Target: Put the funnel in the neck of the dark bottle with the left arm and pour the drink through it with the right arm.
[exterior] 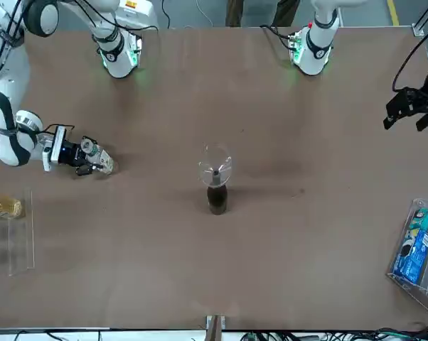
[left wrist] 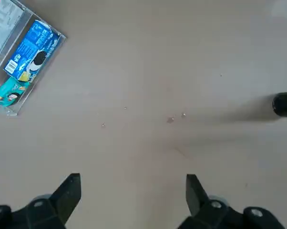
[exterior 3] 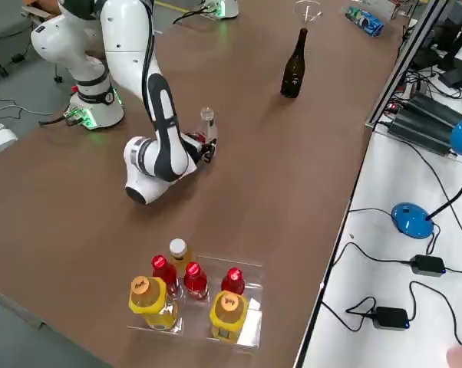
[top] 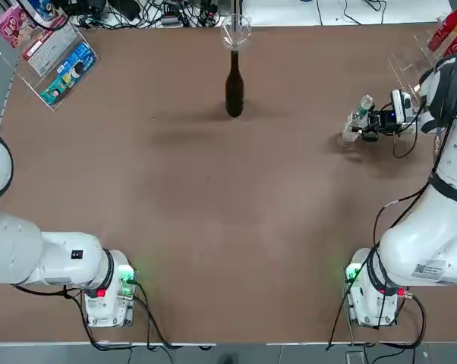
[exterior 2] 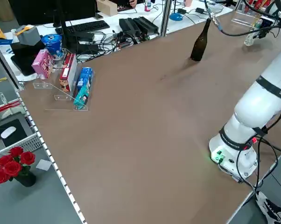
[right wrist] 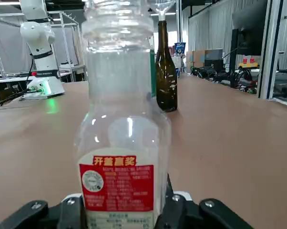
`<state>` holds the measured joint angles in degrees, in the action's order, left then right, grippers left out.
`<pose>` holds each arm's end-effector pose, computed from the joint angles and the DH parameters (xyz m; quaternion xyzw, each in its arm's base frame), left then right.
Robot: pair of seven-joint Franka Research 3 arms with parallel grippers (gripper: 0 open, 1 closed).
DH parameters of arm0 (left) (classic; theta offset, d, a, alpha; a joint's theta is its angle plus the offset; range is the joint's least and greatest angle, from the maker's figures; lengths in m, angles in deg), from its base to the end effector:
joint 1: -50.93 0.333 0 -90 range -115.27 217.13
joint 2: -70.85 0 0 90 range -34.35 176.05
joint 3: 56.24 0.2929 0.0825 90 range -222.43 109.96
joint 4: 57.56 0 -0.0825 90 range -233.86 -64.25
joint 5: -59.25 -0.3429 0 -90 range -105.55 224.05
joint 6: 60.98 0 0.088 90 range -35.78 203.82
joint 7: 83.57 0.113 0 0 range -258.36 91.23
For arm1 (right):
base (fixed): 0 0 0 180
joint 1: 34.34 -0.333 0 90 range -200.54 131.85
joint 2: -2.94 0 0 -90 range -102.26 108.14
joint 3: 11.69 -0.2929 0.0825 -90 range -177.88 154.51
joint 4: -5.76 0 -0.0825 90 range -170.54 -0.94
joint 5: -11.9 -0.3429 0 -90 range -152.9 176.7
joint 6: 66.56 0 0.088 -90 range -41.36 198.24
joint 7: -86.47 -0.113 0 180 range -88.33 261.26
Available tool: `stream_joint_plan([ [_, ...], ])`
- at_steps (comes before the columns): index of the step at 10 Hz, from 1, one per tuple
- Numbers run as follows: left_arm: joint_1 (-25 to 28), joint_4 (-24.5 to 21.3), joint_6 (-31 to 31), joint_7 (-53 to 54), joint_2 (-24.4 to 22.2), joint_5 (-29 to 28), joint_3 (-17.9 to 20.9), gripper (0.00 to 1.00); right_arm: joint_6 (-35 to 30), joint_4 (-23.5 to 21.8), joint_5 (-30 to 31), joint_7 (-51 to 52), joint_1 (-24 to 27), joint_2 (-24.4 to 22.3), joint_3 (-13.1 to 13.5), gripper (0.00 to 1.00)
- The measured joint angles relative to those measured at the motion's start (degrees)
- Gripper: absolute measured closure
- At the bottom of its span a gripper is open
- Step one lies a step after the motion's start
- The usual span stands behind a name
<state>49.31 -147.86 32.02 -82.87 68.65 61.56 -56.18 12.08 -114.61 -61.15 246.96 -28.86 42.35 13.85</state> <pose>0.5082 -0.0182 0.6177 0.9987 -0.0195 0.0426 0.0205 0.4288 -0.1277 0.1355 -0.5838 -0.5043 -0.4600 0.4397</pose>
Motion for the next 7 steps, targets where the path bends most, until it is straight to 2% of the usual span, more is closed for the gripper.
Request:
stream_joint_plan([
  [4, 0.0, 0.84, 0.28, -0.31, 0.56, 0.0, 1.26, 0.02, -1.49, 1.22, -0.22, 0.49, -0.01, 3.57, -0.18, 0.48],
  [7, -0.63, 0.98, 0.28, -0.31, 0.9, 0.0, 2.05, 0.02, -2.07, 1.68, -0.47, 0.49, -0.28, 4.1, -0.32, 0.41],
])
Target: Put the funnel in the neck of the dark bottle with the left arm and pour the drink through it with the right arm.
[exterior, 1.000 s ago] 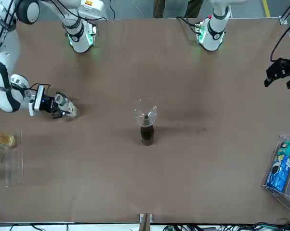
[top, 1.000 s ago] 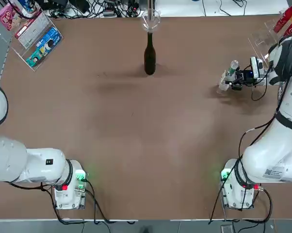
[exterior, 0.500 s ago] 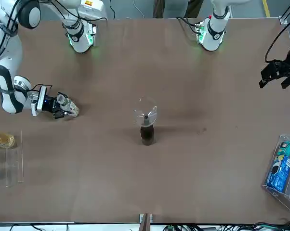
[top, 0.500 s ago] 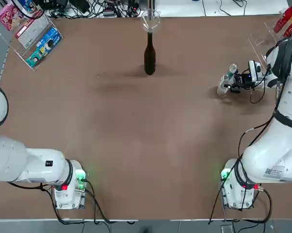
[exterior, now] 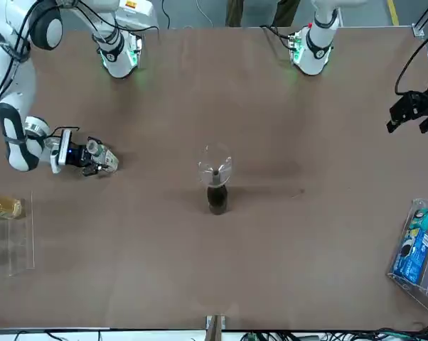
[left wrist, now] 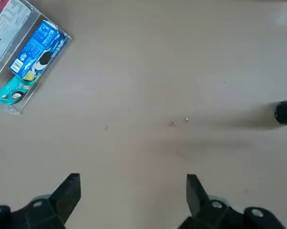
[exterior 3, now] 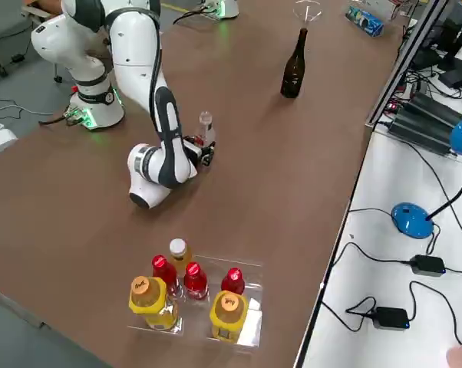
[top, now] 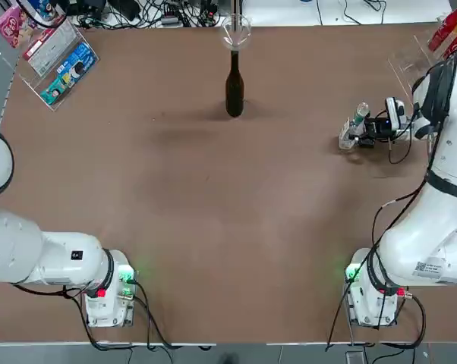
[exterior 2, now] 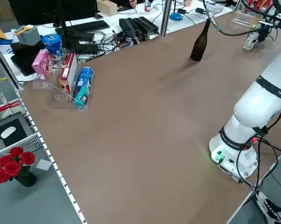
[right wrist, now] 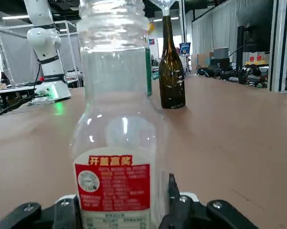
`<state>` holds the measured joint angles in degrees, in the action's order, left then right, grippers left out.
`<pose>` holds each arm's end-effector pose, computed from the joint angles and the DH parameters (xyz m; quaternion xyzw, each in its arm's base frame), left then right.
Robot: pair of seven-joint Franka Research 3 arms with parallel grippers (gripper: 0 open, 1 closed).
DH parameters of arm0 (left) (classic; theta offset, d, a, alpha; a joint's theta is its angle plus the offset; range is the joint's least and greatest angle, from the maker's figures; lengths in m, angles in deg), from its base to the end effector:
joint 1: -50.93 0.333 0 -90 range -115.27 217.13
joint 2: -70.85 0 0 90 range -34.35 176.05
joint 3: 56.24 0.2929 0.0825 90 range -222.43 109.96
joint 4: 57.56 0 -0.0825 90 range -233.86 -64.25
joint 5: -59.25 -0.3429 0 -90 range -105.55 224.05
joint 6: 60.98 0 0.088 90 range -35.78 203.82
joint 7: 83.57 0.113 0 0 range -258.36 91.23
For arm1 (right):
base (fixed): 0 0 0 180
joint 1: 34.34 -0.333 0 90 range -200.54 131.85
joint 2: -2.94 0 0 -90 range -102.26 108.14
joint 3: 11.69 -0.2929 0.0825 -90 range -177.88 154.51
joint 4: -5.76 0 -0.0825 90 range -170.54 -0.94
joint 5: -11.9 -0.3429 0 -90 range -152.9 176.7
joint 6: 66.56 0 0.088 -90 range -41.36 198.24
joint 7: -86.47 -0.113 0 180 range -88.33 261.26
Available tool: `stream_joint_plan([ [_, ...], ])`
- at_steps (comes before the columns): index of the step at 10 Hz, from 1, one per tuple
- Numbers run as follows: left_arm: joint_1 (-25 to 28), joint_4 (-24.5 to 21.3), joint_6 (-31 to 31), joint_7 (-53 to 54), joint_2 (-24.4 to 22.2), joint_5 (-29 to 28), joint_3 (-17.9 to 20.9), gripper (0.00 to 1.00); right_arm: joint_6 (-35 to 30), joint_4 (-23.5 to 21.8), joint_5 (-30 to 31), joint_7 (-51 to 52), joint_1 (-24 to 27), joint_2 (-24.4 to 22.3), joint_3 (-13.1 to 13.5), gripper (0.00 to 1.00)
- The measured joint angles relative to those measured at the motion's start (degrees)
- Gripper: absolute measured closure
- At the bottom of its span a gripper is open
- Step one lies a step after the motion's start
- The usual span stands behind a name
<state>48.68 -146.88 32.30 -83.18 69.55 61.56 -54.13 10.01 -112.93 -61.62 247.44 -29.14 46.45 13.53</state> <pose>0.5137 -0.0054 0.6176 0.9987 -0.0044 0.0459 0.0205 0.4256 -0.1208 0.1129 -0.5782 -0.4951 -0.4544 0.4627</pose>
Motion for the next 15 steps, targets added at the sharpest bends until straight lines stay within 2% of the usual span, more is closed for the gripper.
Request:
stream_joint_plan([
  [2, -0.22, 0.04, 0.0, 0.0, 0.01, 0.0, 0.75, 0.02, -0.19, 0.07, -0.07, 0.0, -0.05, 0.02, 0.0, 0.26],
  [5, -0.23, 0.11, 0.0, 0.0, 0.01, 0.0, 1.01, 0.02, -0.29, 0.08, -0.12, 0.0, -0.05, 0.02, -0.01, 0.2],
  [7, -0.22, 0.17, 0.0, 0.0, 0.01, 0.0, 1.01, 0.02, -0.29, 0.09, -0.17, 0.0, -0.04, 0.02, 0.08, 0.0],
  [8, -0.22, 0.19, 0.0, 0.0, 0.01, 0.0, 1.01, 0.02, -0.29, 0.11, -0.2, -0.01, -0.04, 0.03, 0.48, 0.0],
  [10, -0.22, 0.19, 0.0, 0.0, 0.01, 0.0, 0.95, 0.02, -0.79, 0.13, -0.2, -0.09, -0.05, 0.04, 2.75, 0.0],
  [15, -0.25, 0.2, 0.0, 0.0, 0.01, 0.0, 0.91, 0.02, -3.56, 0.64, 4.03, -2.99, -1.3, -0.24, 12.66, 0.0],
])
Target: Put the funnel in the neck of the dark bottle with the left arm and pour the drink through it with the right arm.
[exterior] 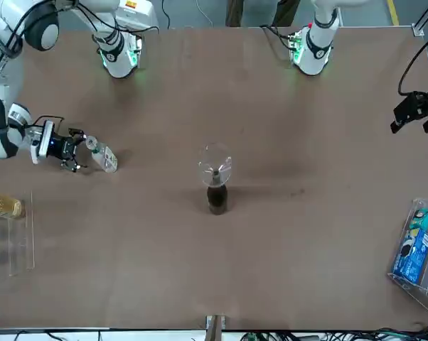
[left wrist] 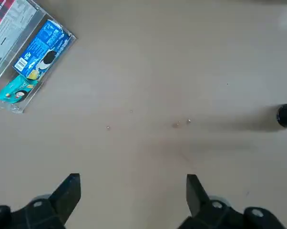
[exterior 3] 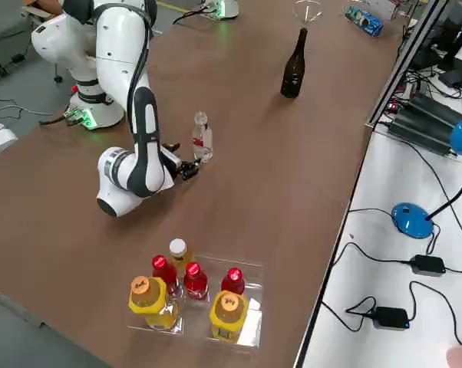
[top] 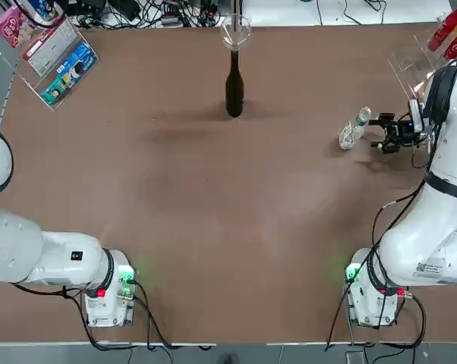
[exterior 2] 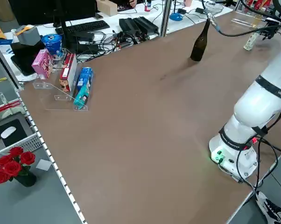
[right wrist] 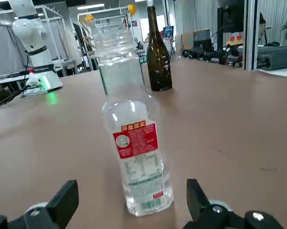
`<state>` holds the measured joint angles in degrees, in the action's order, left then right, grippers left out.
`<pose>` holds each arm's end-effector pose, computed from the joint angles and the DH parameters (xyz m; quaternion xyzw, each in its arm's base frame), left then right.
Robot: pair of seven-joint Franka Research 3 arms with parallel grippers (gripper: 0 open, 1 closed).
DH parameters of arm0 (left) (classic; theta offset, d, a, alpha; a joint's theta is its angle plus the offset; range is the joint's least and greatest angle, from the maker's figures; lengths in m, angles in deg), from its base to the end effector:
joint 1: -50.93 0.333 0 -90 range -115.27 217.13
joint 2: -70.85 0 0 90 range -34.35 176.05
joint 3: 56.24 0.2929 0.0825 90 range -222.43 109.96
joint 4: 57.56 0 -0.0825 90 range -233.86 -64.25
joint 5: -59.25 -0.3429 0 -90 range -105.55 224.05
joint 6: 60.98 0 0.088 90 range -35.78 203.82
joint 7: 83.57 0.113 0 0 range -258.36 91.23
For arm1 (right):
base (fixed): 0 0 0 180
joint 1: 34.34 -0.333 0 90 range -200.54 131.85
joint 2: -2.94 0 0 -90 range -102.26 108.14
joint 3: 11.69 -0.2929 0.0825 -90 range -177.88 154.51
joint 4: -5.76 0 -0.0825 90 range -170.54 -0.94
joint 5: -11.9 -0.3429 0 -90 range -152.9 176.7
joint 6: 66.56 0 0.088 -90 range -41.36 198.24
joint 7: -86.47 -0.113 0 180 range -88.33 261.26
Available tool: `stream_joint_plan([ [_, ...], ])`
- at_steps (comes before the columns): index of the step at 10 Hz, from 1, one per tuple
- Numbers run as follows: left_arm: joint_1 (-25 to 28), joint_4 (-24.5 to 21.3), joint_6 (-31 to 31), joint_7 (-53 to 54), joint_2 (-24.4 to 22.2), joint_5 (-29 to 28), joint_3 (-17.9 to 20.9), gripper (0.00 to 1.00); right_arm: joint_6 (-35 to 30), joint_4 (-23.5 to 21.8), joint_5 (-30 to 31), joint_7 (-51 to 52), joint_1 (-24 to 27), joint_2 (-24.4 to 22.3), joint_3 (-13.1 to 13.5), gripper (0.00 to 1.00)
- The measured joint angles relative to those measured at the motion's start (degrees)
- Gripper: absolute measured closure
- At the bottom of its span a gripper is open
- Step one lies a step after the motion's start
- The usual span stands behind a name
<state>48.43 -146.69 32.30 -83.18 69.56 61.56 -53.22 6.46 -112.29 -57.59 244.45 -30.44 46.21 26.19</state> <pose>0.5138 0.0007 0.6190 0.9987 0.0014 0.0476 0.0204 0.3953 -0.2029 0.1397 -0.6363 -0.4784 -0.4204 0.4353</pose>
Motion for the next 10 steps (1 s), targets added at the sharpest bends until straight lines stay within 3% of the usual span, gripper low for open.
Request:
stream_joint_plan([
  [2, -0.06, 0.0, 0.0, 0.0, 0.0, 0.0, -0.01, 0.02, -0.35, 0.48, 3.52, -3.51, -1.19, -1.85, 3.25, 0.0],
  [5, -0.12, 0.0, 0.0, 0.0, 0.0, 0.0, -0.02, 0.02, 1.67, 3.02, 9.24, -16.92, -2.05, -8.95, 4.96, 0.0],
  [10, -0.23, 0.01, 0.0, 0.0, 0.0, 0.0, -0.02, 0.02, 3.06, 18.07, 24.19, -54.5, -3.18, -22.11, 4.78, 0.0],
])
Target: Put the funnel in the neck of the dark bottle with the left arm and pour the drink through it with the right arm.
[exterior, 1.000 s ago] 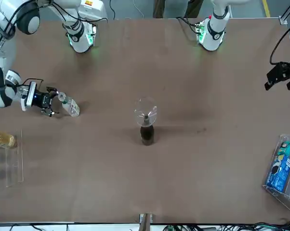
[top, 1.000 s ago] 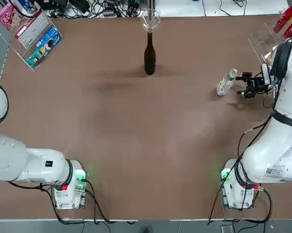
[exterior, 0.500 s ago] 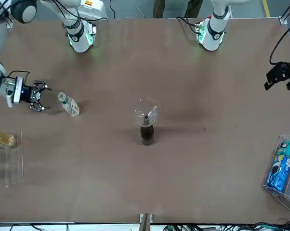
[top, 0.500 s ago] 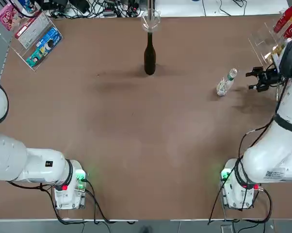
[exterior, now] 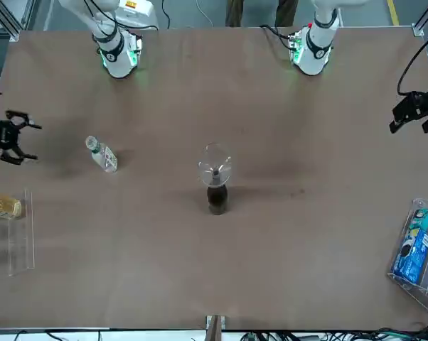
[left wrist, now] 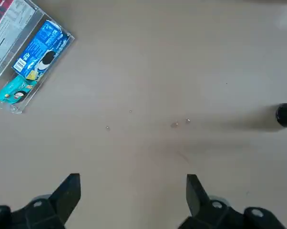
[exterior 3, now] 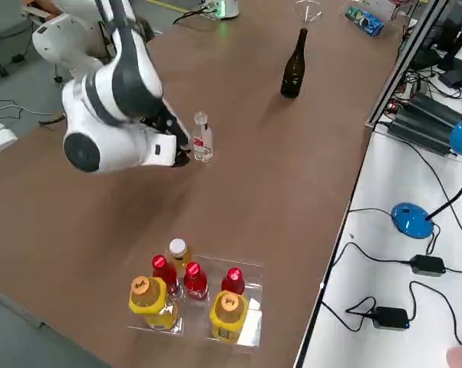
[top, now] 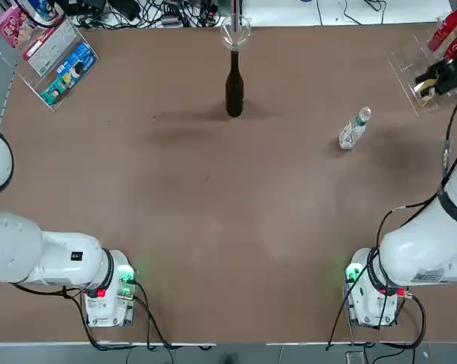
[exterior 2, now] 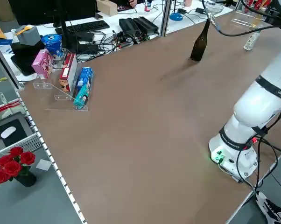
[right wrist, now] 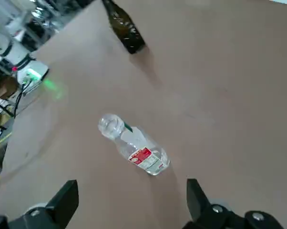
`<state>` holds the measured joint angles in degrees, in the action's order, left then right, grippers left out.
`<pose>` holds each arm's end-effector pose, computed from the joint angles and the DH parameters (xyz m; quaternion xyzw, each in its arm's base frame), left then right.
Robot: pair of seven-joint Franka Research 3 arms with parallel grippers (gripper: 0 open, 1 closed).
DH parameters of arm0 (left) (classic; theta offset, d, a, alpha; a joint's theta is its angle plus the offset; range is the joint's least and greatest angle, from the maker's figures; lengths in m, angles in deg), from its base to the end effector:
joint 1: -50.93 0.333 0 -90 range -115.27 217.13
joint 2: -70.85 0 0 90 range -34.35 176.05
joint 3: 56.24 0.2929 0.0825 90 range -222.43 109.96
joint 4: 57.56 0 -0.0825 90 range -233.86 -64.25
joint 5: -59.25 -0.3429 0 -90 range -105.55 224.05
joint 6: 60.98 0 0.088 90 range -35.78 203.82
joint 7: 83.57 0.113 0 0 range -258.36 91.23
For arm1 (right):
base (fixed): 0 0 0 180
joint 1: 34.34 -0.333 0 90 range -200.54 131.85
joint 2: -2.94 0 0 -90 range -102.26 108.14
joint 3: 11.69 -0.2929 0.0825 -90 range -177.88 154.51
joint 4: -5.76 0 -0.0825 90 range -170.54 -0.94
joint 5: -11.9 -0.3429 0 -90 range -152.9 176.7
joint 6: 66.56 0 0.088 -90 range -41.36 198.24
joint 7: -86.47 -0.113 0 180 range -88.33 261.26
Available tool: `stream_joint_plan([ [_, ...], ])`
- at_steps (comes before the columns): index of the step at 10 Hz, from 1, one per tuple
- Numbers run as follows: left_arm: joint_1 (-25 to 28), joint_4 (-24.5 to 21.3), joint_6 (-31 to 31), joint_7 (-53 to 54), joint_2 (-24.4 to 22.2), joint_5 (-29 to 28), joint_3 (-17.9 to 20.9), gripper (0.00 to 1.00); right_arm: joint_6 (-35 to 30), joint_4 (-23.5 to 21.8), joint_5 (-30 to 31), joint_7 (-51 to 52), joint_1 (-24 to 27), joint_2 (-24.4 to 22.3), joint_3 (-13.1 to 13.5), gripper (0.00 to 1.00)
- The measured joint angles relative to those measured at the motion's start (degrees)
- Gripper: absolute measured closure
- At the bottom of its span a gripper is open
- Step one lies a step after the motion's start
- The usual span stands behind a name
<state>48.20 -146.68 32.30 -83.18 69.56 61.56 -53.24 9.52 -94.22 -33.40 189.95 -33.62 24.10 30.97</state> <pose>0.5138 -0.0016 0.6191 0.9987 -0.0008 0.0476 0.0205 0.4592 -0.2599 0.3835 -0.8188 -0.4012 -0.1679 0.3748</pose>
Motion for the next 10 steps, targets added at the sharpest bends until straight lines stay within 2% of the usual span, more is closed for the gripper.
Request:
stream_joint_plan([
  [1, -0.01, 0.01, 0.0, 0.0, 0.0, 0.0, 0.0, 0.02, 0.11, 3.17, 3.35, -9.01, -0.45, -2.27, -0.98, 0.0],
  [2, -0.02, 0.02, 0.0, 0.0, 0.0, 0.0, 0.0, 0.02, 0.28, 6.65, 7.08, -18.2, -0.65, -4.26, -3.09, 0.0],
  [3, -0.04, 0.03, 0.0, 0.0, 0.0, 0.0, -0.01, 0.02, 0.36, 10.02, 11.27, -27.69, -0.79, -6.17, -5.76, 0.0],
  [5, -0.08, 0.04, 0.0, 0.0, 0.0, 0.0, -0.02, 0.02, 1.37, 14.28, 20.87, -47.05, -0.89, -10.61, -12.92, 0.0],
  [9, -0.15, 0.04, 0.0, 0.0, 0.02, 0.0, -0.01, 0.02, 2.81, 15.0, 34.76, -81.3, -0.09, -18.69, -27.4, 0.0],
  [10, -0.16, 0.04, 0.0, 0.0, 0.02, 0.0, -0.01, 0.02, 2.82, 15.01, 36.88, -88.99, 0.06, -19.94, -30.01, 0.0],
])
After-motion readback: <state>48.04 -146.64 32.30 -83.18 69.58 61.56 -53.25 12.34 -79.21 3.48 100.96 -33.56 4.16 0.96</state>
